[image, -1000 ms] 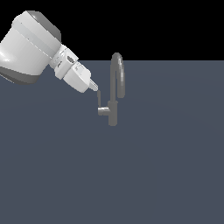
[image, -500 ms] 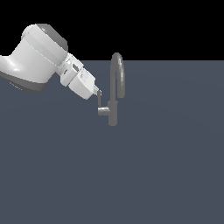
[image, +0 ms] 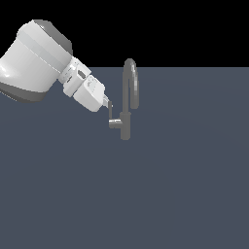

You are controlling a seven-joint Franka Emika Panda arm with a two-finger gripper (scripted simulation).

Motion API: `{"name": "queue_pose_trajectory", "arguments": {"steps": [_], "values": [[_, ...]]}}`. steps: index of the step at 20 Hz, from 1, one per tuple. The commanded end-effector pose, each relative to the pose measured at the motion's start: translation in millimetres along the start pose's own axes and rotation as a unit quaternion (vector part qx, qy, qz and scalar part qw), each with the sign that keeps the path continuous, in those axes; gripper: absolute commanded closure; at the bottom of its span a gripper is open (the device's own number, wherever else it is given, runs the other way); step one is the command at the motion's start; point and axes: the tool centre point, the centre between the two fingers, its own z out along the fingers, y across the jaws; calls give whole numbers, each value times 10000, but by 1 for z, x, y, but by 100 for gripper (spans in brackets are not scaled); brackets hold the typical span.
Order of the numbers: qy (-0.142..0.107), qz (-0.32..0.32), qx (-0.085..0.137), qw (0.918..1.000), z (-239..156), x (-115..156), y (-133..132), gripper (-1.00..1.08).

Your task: Turn on the faucet by rotating a designated handle.

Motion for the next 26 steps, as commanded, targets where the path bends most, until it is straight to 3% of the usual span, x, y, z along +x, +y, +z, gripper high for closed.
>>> {"name": "queue_pose_trajectory", "arguments": {"steps": [1,6,8,23,26], "values": [[3,19,-16,10000,-1,5,8,108],[1,21,-15,10000,-4,8,23,108],[-6,-6,26,10000,-4,4,17,108],[1,19,-12,10000,9,-3,70,108],[-17,13,106,9999,2,-7,62,108]]}}
